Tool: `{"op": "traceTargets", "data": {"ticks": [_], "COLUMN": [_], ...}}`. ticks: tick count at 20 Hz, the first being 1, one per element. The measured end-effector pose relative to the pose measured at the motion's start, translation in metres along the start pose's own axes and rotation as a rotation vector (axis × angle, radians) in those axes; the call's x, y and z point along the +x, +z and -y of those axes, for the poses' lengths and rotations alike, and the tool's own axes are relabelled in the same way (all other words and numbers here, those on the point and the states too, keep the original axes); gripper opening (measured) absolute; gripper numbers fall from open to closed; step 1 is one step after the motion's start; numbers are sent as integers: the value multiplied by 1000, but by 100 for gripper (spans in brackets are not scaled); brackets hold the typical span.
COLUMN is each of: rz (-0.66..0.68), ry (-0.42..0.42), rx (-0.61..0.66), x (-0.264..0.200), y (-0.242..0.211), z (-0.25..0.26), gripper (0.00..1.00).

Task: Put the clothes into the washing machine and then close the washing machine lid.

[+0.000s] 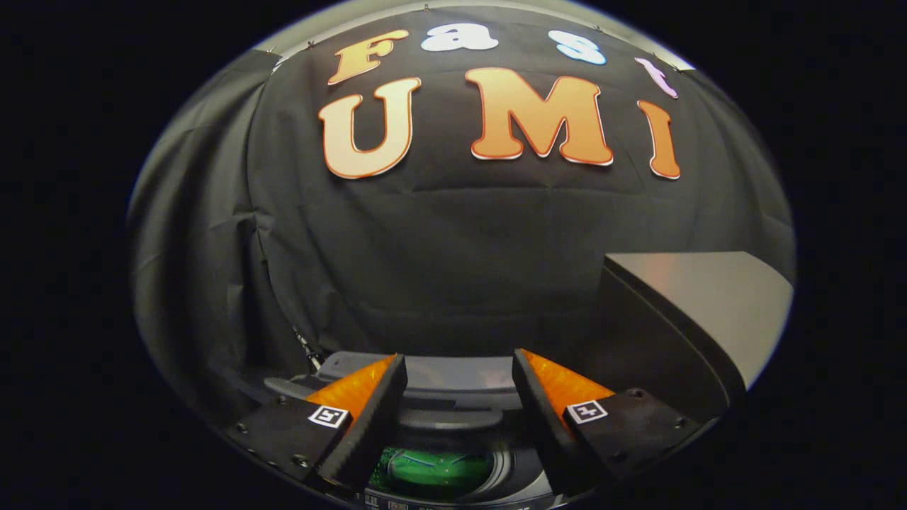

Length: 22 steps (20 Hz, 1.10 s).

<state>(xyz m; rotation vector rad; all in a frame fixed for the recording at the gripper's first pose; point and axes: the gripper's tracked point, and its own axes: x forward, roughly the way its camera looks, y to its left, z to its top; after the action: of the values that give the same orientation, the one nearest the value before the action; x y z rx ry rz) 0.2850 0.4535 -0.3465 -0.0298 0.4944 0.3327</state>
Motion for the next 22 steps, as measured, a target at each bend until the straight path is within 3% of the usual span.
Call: {"op": "traceTargets", "data": {"ticks": [5, 9, 13, 22], "rz": [-73, -63, 14, 287], "ry": [-7, -1, 0, -13], "rx": [22, 13, 15, 7], "x": [-3, -9, -37, -174], "y": [-37, -31, 10, 131], "z": [-1, -9, -17, -9], "gripper": [96, 96, 96, 95]}}
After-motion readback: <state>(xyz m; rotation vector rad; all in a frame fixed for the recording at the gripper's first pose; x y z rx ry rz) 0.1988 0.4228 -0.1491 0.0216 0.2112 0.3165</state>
